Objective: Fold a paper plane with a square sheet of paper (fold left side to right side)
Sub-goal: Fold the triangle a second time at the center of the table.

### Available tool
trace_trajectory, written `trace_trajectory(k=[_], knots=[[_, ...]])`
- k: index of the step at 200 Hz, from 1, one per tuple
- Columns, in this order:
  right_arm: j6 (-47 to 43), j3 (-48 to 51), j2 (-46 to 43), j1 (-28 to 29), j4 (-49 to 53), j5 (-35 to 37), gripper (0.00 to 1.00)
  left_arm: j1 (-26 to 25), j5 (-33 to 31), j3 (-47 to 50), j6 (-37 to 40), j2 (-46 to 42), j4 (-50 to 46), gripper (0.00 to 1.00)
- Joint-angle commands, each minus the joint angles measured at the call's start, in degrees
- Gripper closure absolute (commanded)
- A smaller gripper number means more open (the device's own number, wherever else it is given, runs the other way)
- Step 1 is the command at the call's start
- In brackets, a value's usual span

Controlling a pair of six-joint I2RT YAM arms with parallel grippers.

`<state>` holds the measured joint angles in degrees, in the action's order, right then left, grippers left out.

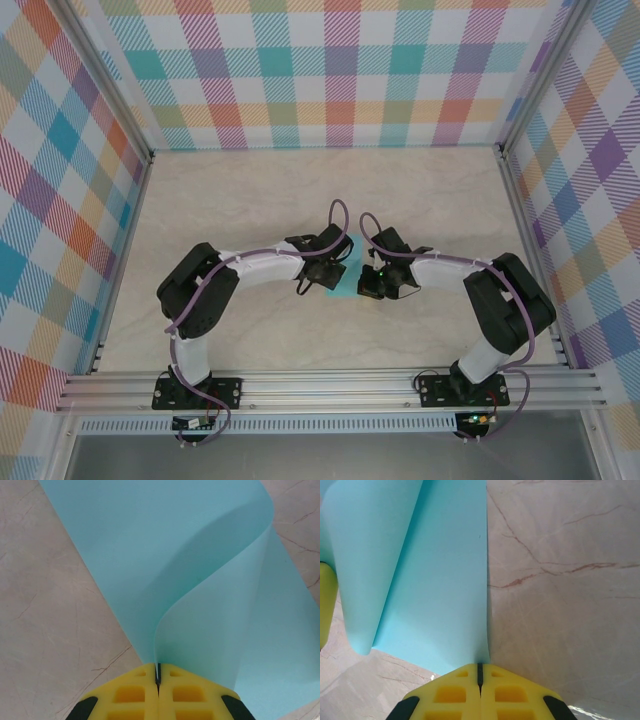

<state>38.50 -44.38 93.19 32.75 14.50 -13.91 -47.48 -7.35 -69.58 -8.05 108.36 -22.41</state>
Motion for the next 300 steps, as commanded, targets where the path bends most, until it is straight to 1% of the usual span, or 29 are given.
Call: trace_trajectory(k=[1, 74, 223, 300], knots=[[-0.98, 0.42, 2.66, 0.87, 3.30, 2.13, 0.98, 0.64, -0.64, -1.48, 0.80, 0.76, -0.52, 0.99], [-1.16, 0.17, 3.21, 1.00, 3.63, 2.05, 0.98, 0.77, -1.34, -1.73, 0.78, 1.75, -0.08, 1.00], [-1.32, -0.21, 3.67, 1.09, 4.15, 2.40, 0.98, 1.19, -0.08, -1.35, 0.67, 2.91, 0.86, 1.00], [-1.59, -0.55, 3.89, 1.09, 4.49, 2.53, 0.98, 1.34, -1.13, -0.58, 0.38, 3.09, 1.28, 1.00]])
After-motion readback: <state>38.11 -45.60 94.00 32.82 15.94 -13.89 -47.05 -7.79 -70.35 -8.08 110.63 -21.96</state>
